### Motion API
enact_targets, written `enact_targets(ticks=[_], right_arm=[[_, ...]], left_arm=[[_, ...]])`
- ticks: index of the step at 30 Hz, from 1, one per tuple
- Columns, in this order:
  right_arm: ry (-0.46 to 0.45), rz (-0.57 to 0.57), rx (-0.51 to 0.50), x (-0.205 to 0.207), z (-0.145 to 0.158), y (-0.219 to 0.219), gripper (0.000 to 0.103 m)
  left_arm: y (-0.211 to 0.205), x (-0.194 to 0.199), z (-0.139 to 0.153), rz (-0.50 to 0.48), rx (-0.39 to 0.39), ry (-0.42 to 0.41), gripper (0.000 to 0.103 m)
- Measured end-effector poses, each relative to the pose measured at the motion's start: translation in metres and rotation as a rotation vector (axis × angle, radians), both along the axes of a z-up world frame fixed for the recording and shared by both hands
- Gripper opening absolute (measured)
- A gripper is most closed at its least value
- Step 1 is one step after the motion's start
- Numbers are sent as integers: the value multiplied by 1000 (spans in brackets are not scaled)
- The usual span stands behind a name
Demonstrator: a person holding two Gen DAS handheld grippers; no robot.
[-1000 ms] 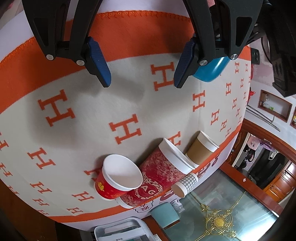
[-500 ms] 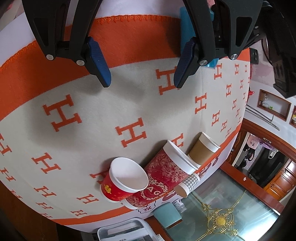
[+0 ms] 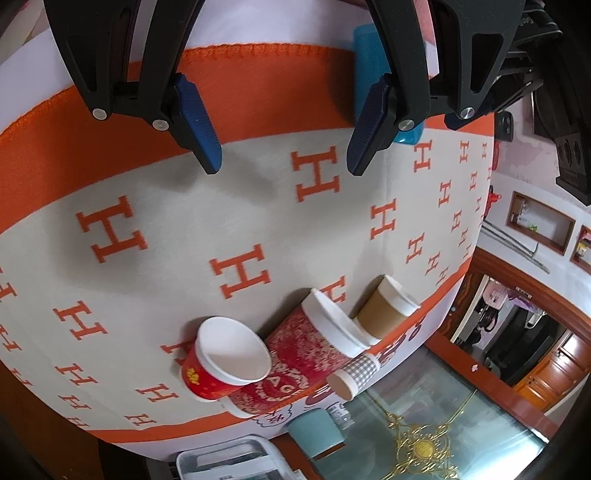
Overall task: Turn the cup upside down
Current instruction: 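Lift the blue cup with the left gripper and bring it toward the right tool, then grasp the blue cup with the right gripper while the left gripper releases it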
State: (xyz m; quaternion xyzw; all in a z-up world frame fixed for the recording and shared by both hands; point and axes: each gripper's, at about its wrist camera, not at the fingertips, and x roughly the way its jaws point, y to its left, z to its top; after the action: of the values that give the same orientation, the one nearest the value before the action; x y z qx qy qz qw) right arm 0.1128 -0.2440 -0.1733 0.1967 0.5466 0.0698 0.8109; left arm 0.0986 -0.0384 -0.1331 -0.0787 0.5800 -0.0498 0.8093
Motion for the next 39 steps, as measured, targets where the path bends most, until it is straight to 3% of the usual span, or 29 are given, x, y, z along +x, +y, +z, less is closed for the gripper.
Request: enact_targets(ticks=[8, 14, 22, 29, 39], right_arm=[[7, 53, 40, -10, 11, 14, 72], [9, 91, 50, -21, 21, 27, 72], [55, 163, 77, -34, 23, 49, 72], [137, 209, 118, -35, 9, 65, 72], [251, 199, 181, -19, -21, 77, 72]], left_arm=[[13, -16, 14, -78, 50, -35, 86], [29, -25, 14, -59, 64, -8, 86], [51, -38, 13, -43, 78, -41, 86], [67, -39, -4, -24, 88, -17, 86], [87, -32, -13, -9, 16, -26, 86]])
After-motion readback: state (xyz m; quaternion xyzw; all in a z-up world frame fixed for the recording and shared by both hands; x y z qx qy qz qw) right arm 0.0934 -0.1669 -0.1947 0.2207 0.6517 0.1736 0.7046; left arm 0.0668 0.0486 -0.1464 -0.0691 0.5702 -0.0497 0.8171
